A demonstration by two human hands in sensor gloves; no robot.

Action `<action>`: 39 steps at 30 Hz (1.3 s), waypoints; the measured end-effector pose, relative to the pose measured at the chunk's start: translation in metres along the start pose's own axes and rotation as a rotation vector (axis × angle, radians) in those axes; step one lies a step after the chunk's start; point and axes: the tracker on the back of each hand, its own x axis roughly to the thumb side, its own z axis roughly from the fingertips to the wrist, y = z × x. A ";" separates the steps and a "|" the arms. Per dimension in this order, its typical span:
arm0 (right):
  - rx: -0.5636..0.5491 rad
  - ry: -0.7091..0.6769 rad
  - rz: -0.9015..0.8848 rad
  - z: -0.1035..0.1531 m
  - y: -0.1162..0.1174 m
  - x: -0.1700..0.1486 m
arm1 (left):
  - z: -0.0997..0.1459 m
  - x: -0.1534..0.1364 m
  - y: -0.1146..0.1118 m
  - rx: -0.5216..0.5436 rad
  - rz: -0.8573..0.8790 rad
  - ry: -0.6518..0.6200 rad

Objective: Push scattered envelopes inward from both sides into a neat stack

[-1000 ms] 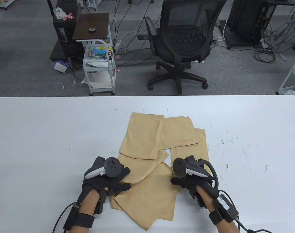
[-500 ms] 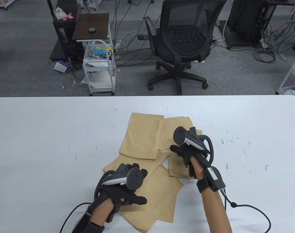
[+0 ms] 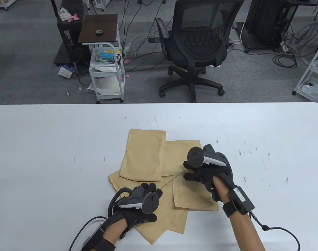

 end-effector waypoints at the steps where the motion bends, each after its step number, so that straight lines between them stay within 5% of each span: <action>1: -0.042 0.037 -0.004 0.005 -0.001 -0.007 | 0.000 0.001 0.000 0.010 -0.017 -0.004; 7: 0.084 0.060 0.112 0.004 0.044 -0.019 | -0.001 0.009 0.004 0.039 -0.001 -0.045; 11: 0.029 0.012 0.202 0.018 0.033 -0.002 | 0.007 0.007 0.022 0.072 0.002 -0.065; 15: -0.026 0.050 0.239 0.047 0.015 -0.007 | 0.019 -0.027 0.044 0.148 0.090 0.069; 18: 0.040 0.063 0.254 0.068 0.020 -0.015 | 0.010 -0.074 0.038 0.085 0.186 0.249; 22: 0.106 0.049 0.291 0.071 0.048 -0.018 | -0.017 -0.107 0.009 -0.095 0.426 0.292; 25: 0.137 0.005 0.280 0.063 0.069 -0.013 | -0.025 -0.102 0.003 -0.076 0.373 0.258; 33: 0.130 -0.086 0.205 0.057 0.066 -0.008 | -0.028 -0.085 0.009 -0.103 0.303 0.134; 39: 0.010 -0.119 0.250 0.063 0.055 -0.010 | -0.020 -0.077 0.018 -0.111 0.245 0.153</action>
